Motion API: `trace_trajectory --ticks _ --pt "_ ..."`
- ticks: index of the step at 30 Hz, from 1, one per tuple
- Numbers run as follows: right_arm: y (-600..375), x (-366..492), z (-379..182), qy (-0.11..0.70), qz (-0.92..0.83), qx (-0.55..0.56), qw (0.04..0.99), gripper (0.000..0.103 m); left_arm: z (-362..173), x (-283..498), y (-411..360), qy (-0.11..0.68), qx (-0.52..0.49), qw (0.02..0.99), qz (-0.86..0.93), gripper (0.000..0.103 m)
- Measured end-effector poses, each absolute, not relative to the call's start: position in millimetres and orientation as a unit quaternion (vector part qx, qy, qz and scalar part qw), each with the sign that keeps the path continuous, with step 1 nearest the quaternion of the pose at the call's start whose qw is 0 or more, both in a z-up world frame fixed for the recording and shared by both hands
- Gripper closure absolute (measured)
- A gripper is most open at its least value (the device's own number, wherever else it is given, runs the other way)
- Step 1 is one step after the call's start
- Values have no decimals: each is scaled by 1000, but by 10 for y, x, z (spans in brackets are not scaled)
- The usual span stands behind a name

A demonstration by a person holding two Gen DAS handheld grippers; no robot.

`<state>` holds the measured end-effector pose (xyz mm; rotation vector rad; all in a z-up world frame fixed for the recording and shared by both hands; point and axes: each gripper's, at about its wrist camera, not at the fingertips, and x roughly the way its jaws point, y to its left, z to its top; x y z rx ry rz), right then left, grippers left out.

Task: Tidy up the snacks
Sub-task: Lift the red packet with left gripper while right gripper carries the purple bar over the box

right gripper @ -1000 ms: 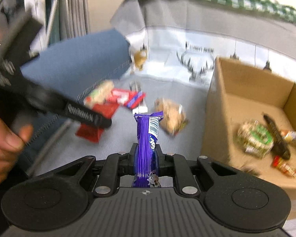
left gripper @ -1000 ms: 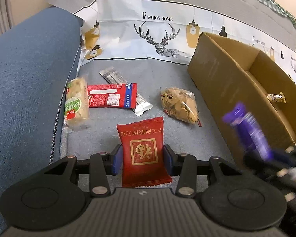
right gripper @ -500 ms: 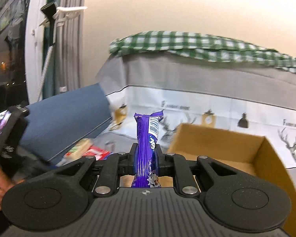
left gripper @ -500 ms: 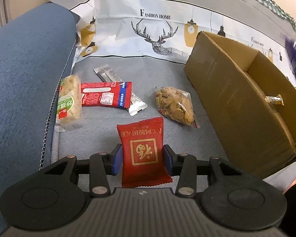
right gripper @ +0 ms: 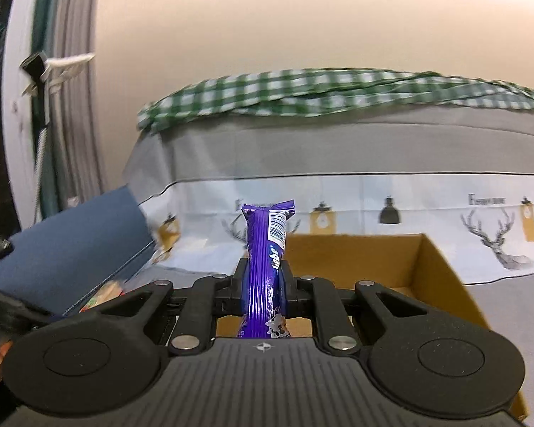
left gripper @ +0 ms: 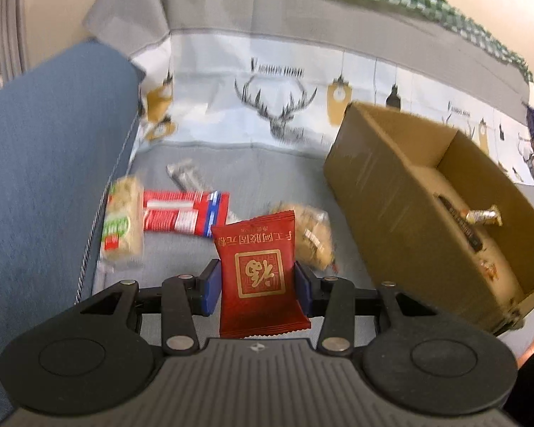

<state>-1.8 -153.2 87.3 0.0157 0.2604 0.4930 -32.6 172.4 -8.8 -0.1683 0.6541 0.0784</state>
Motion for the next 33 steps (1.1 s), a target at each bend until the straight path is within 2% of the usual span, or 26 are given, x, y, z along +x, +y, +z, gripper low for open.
trace_trajectory --ticks 11,19,23,27,33 --pt "-1921 363 873 157 172 10 972 87 541 -391 1168 199 -41 979 -15 55" --pt "-1997 524 807 203 120 13 972 87 1052 292 506 150 -57 984 -76 55" --pt "-1954 508 807 206 111 10 972 87 941 440 291 135 -65 982 -113 55" --pt "-1907 505 819 205 106 -5 973 87 668 561 85 192 -20 975 -114 55" --pt "-1915 571 832 202 90 0 975 87 663 787 1 190 -31 974 -118 55"
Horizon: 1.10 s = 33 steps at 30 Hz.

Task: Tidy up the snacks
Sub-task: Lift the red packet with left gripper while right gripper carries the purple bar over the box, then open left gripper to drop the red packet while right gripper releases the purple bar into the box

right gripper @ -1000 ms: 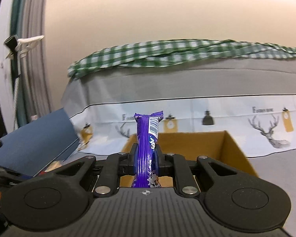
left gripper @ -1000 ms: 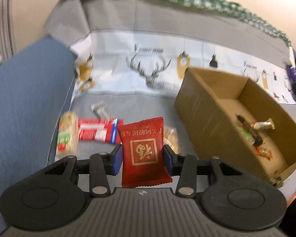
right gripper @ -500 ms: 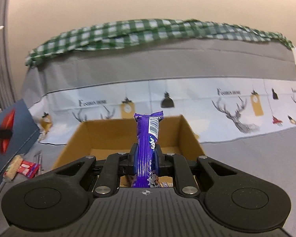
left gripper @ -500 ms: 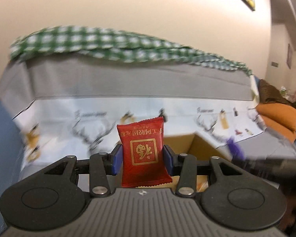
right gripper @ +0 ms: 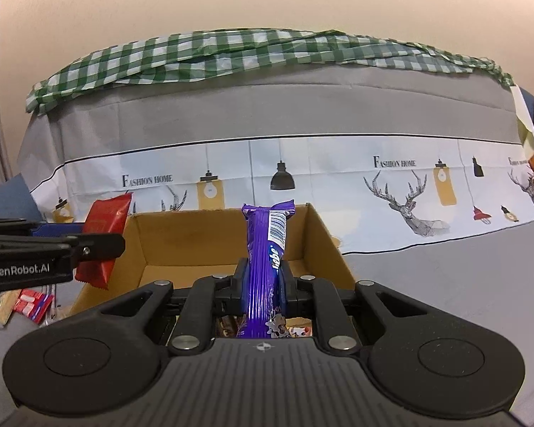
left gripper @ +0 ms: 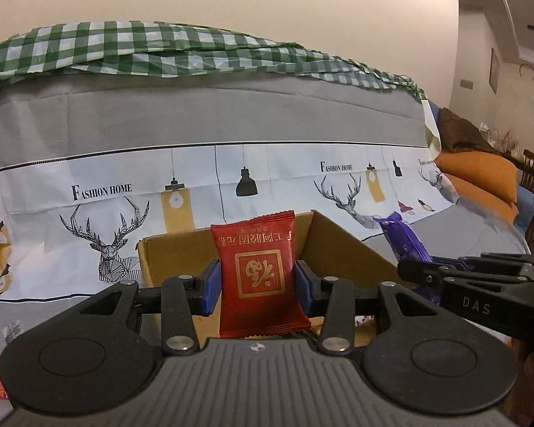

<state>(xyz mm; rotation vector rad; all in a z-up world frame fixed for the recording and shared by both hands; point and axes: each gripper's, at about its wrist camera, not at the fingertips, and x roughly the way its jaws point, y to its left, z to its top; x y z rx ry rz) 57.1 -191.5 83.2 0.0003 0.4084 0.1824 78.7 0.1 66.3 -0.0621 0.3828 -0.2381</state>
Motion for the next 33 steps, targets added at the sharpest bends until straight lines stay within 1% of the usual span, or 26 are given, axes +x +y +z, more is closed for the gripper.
trace_trajectory --ticks 9,33 --pt "-1782 654 808 207 77 -1 975 87 686 818 114 188 -51 974 -116 55" --pt "-1759 566 810 187 65 -16 980 87 727 750 143 173 -57 976 -119 55"
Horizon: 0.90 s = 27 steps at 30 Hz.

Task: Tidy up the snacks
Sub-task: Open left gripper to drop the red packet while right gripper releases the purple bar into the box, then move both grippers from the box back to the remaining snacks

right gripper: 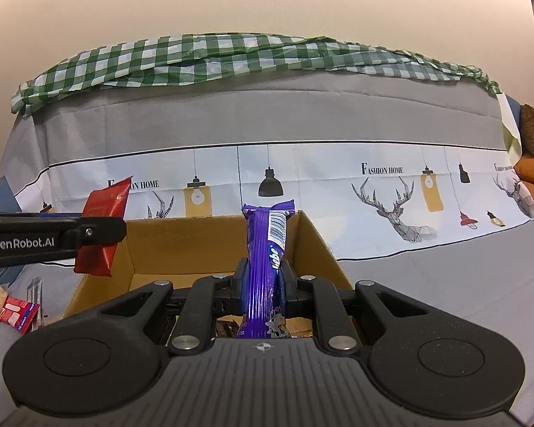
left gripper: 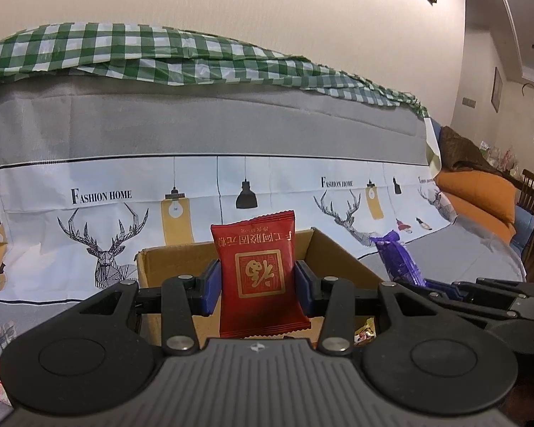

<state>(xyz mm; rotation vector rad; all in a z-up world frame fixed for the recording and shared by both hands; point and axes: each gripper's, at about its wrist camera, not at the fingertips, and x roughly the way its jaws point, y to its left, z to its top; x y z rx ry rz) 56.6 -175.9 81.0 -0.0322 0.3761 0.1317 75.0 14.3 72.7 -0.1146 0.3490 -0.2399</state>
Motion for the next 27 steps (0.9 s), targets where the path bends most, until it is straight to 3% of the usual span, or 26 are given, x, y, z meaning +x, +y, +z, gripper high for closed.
trace_trajectory --ticks 9,10,11,12,13,14,21,27 --pt "-1759 559 810 180 75 -15 981 86 773 739 145 158 -66 978 -121 53" --pt "-1747 559 803 181 78 -15 980 85 777 736 139 157 -64 978 -120 44" --pt "-1741 569 800 184 78 -20 980 76 776 736 132 158 -63 978 -123 32" --pt "-1720 565 798 183 74 -27 980 69 772 731 126 158 -62 977 -127 31" --pt "-1706 554 802 179 71 -32 981 56 774 723 120 156 -60 978 -127 31" --pt "-1702 549 810 175 71 -32 981 55 776 710 113 153 -57 978 -126 31" --pt "-1672 541 811 171 63 -40 982 55 781 576 153 116 -51 983 -136 33" --pt "-1617 529 805 171 59 -38 983 57 752 477 325 145 -71 974 -158 53"
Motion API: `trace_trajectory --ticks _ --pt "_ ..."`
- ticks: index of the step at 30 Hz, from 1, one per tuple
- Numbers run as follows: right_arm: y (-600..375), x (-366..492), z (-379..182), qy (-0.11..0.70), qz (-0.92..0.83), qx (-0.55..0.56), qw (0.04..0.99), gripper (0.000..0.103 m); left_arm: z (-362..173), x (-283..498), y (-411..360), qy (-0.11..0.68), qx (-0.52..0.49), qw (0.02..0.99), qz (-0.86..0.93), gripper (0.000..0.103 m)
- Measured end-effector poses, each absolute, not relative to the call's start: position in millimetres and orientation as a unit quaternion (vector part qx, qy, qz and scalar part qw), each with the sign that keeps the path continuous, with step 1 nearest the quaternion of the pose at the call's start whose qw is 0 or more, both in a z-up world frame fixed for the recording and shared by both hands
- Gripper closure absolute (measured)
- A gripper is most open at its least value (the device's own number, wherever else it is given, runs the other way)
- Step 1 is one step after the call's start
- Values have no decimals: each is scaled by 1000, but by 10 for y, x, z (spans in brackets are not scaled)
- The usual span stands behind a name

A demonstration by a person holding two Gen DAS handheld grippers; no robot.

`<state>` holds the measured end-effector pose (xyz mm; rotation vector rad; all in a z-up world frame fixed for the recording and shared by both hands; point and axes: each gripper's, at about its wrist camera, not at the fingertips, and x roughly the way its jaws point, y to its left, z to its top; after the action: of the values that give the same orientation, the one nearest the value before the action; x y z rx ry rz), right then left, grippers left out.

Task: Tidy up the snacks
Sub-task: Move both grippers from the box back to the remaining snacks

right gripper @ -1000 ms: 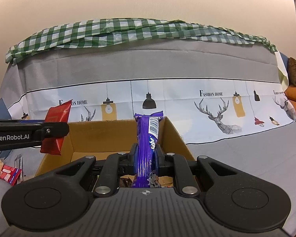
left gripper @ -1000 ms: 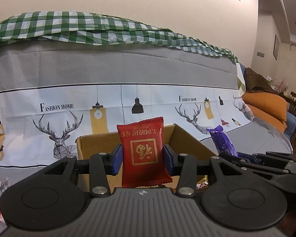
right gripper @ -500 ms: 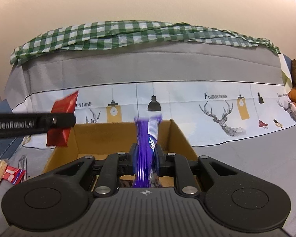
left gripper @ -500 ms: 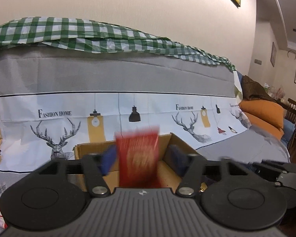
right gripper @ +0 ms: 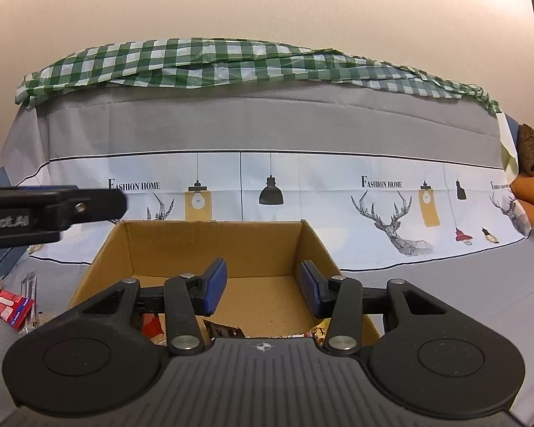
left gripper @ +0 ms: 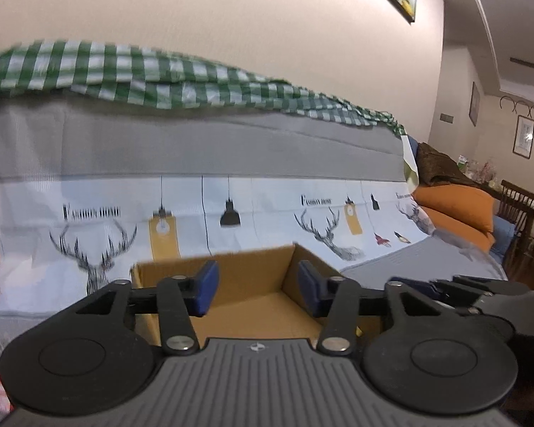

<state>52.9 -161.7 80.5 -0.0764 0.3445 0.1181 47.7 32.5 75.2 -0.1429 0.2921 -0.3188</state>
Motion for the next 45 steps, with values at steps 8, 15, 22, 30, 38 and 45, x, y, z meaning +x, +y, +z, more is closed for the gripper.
trace_trajectory --ticks 8,15,22,30,38,45 --pt "-1510 424 814 171 80 -2 982 82 740 244 855 203 -87 964 -150 74" --pt "-1305 331 839 178 123 17 976 83 277 45 1491 274 -115 953 -50 75" --pt "-933 268 762 189 163 24 968 83 145 103 1844 309 -146 940 -1 75" --pt "-443 132 640 199 211 6 957 83 -7 188 2054 333 -159 929 36 75" --pt "1 61 477 212 252 -16 944 81 -110 246 2356 340 -182 918 93 75" --pt "434 82 201 232 273 -70 931 68 -202 335 2500 359 -157 907 153 71"
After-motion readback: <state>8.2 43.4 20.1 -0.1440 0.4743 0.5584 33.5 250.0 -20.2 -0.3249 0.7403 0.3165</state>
